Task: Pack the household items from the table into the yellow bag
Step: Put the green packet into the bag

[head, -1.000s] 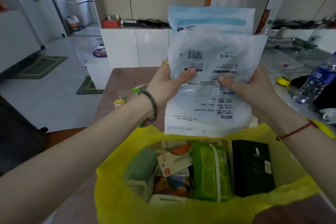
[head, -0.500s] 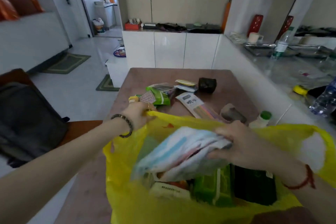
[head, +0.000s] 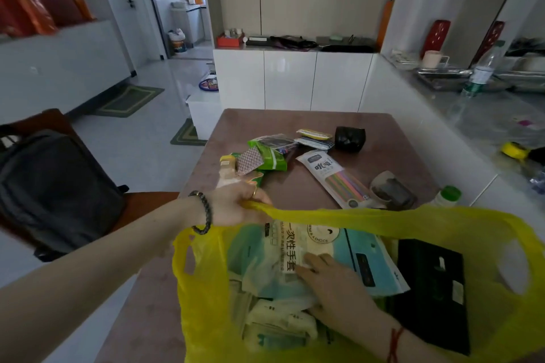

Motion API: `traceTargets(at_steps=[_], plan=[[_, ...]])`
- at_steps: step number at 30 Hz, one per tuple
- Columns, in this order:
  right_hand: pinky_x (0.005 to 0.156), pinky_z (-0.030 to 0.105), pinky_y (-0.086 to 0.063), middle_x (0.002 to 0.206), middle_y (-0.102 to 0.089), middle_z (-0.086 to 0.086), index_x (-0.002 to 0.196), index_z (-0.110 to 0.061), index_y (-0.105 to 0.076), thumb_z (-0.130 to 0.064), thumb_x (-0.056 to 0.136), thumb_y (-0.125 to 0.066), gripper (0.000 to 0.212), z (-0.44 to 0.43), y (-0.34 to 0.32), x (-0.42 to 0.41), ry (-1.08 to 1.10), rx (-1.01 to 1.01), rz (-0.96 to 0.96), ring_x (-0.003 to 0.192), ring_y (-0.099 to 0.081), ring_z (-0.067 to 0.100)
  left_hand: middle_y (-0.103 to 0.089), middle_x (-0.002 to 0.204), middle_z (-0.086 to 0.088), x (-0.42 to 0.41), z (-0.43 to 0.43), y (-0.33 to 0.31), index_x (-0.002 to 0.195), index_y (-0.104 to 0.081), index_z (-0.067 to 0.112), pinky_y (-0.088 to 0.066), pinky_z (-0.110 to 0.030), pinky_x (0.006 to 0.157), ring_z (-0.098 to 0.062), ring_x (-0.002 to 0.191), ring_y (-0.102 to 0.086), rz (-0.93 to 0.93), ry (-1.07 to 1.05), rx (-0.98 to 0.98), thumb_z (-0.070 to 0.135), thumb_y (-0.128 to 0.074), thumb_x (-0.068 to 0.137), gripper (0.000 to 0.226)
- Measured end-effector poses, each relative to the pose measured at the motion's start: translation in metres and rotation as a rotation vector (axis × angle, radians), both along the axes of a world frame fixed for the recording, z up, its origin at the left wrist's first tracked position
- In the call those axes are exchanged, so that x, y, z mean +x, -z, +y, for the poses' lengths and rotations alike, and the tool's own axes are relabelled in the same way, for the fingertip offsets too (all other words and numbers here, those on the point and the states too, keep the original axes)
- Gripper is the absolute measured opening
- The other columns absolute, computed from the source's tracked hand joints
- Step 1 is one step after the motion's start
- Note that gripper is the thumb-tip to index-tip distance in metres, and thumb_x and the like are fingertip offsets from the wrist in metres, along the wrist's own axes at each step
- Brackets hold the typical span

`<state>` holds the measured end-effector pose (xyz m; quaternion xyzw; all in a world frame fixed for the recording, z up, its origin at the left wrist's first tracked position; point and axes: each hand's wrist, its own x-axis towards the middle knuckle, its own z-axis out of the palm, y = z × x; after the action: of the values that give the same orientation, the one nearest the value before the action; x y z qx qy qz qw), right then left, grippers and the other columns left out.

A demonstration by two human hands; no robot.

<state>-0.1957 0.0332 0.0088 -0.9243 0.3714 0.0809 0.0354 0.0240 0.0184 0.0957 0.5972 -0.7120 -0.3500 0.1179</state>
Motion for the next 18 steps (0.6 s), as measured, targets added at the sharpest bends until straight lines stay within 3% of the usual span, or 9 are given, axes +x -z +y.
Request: traceTargets(at_steps=[2,4,6,8,10,12,14,16,18], plan=[[0.108,0.036,-0.036,0.147,-0.034,-0.002,0.139,-0.032,-0.036,-0.044,0.081,-0.062,0.064,-0.008,-0.024,-0.01,-0.024,0.376,-0.017,0.131,-0.037,0.017,-0.062,0.093,0.014,0.006,0.005,0.001,0.101,-0.064,0.032,-0.044,-0.018,0.085,0.007,0.079,-0.055,-0.109,0.109,0.124,0.044,-0.061,0.081,0.024],[0.1,0.028,-0.045,0.132,-0.054,-0.007,0.131,-0.037,-0.046,-0.045,0.082,-0.062,0.052,-0.018,-0.063,-0.017,-0.012,0.687,-0.165,0.113,-0.053,0.005,-0.06,0.11,0.019,0.019,0.005,-0.001,0.11,-0.061,0.036,-0.042,-0.023,0.1,0.0,0.104,-0.054,-0.183,0.168,0.217,0.078,-0.05,0.063,0.063],[0.084,0.024,-0.054,0.107,-0.071,-0.005,0.111,-0.036,-0.06,-0.04,0.079,-0.064,0.032,-0.032,-0.099,-0.019,0.016,0.787,-0.463,0.092,-0.066,0.004,-0.063,0.106,0.019,0.036,0.0,-0.007,0.104,-0.061,0.04,-0.046,-0.025,0.097,-0.002,0.104,-0.058,-0.156,0.164,0.255,0.092,-0.037,0.049,0.08],[0.069,0.019,-0.057,0.095,-0.075,0.0,0.1,-0.03,-0.065,-0.03,0.079,-0.063,0.021,-0.055,-0.12,-0.015,0.129,0.74,-0.759,0.079,-0.071,0.007,-0.068,0.092,0.016,0.056,-0.01,-0.011,0.103,-0.059,0.039,-0.054,-0.014,0.076,0.003,0.082,-0.064,-0.003,0.022,0.239,0.082,-0.042,0.063,0.061],[0.06,0.016,-0.056,0.092,-0.075,0.005,0.101,-0.019,-0.066,-0.015,0.084,-0.061,0.018,-0.084,-0.128,-0.001,0.278,0.678,-0.961,0.071,-0.071,0.009,-0.064,0.087,0.009,0.08,-0.031,-0.004,0.111,-0.053,0.028,-0.054,-0.013,0.063,-0.001,0.072,-0.063,0.145,-0.221,0.154,0.048,-0.044,0.088,0.031],[0.067,0.023,-0.06,0.097,-0.072,0.013,0.107,-0.01,-0.065,-0.011,0.086,-0.061,0.022,-0.113,-0.119,0.02,0.391,0.713,-1.046,0.075,-0.071,0.016,-0.057,0.085,0.006,0.102,-0.046,0.007,0.113,-0.046,0.023,-0.049,-0.016,0.057,-0.005,0.069,-0.058,0.269,-0.417,0.154,0.032,-0.036,0.096,0.021],[0.076,0.031,-0.058,0.098,-0.07,0.012,0.115,-0.007,-0.061,-0.013,0.086,-0.062,0.03,-0.136,-0.1,0.047,0.476,0.788,-0.994,0.082,-0.069,0.02,-0.05,0.08,0.002,0.121,-0.054,0.03,0.12,-0.041,0.022,-0.042,-0.014,0.046,-0.005,0.057,-0.052,0.324,-0.495,0.202,0.026,-0.029,0.098,0.025],[0.076,0.029,-0.056,0.1,-0.067,0.006,0.119,-0.011,-0.058,-0.017,0.086,-0.063,0.034,-0.153,-0.079,0.074,0.536,0.832,-0.88,0.085,-0.067,0.019,-0.052,0.084,0.002,0.13,-0.057,0.055,0.13,-0.042,0.008,-0.041,-0.016,0.054,-0.006,0.064,-0.049,0.217,-0.577,0.153,0.013,-0.039,0.096,0.035],[0.068,0.023,-0.055,0.112,-0.064,0.006,0.123,-0.015,-0.056,-0.022,0.085,-0.064,0.039,-0.165,-0.059,0.102,0.576,0.869,-0.772,0.086,-0.066,0.015,-0.058,0.106,-0.004,0.134,-0.056,0.084,0.131,-0.042,0.008,-0.045,-0.022,0.072,-0.013,0.084,-0.053,0.072,-0.597,0.163,0.015,-0.053,0.089,0.044]])
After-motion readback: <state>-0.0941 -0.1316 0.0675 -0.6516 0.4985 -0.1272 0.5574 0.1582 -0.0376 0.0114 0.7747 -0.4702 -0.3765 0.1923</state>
